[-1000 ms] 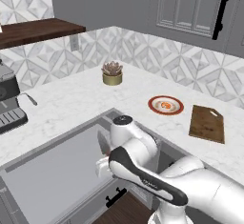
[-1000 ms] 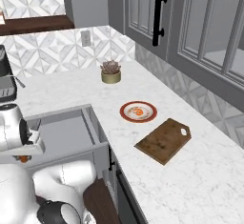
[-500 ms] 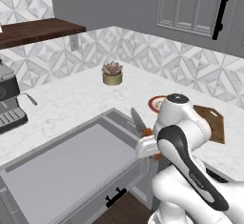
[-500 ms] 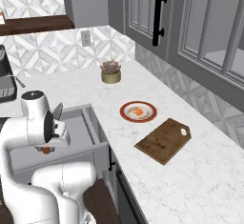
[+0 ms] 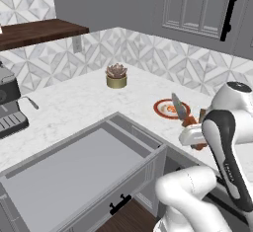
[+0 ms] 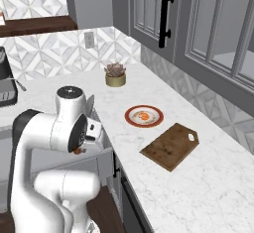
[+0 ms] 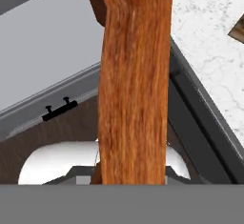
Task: Pick up the knife from the drawer and place it on the cutting board. Then place the meat from the plate to the cutting board.
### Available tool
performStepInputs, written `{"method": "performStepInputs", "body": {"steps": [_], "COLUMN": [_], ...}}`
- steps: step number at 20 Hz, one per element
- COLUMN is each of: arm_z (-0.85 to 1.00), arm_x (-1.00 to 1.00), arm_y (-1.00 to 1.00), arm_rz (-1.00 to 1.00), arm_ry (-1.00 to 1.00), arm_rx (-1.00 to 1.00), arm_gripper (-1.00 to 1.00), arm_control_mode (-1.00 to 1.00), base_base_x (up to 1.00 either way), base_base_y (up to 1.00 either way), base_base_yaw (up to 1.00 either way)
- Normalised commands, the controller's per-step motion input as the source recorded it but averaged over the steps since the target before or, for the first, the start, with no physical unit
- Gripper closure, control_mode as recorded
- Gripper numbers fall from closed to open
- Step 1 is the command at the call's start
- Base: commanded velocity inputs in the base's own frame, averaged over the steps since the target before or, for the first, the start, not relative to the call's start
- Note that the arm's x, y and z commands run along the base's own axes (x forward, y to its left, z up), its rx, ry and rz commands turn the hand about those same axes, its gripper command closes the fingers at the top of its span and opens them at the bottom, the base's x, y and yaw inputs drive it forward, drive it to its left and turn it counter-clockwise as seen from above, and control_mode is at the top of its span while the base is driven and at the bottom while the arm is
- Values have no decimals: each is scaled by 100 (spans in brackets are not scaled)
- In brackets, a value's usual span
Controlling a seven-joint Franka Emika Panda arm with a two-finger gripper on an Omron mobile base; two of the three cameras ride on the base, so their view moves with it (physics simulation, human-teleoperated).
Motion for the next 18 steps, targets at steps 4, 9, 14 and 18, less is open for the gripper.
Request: {"method": "performStepInputs", "body": {"steps": [4, 9, 14, 18], "arm_z": [0, -7, -24, -50], "arm_x": [10, 91, 100, 100], "arm_y": [-100, -98, -97, -87], "arm_rz": [-8, -9, -22, -23], "arm_ry": [0, 10, 16, 15], "arm_rx": [7, 0, 0, 0], "arm_gripper": [100, 100, 100, 100], "arm_control_mode": [-100, -100, -100, -100], "base_base_x": [0, 0, 0, 0], "base_base_y": [0, 0, 0, 0], "base_base_yaw": [0, 0, 0, 0]}}
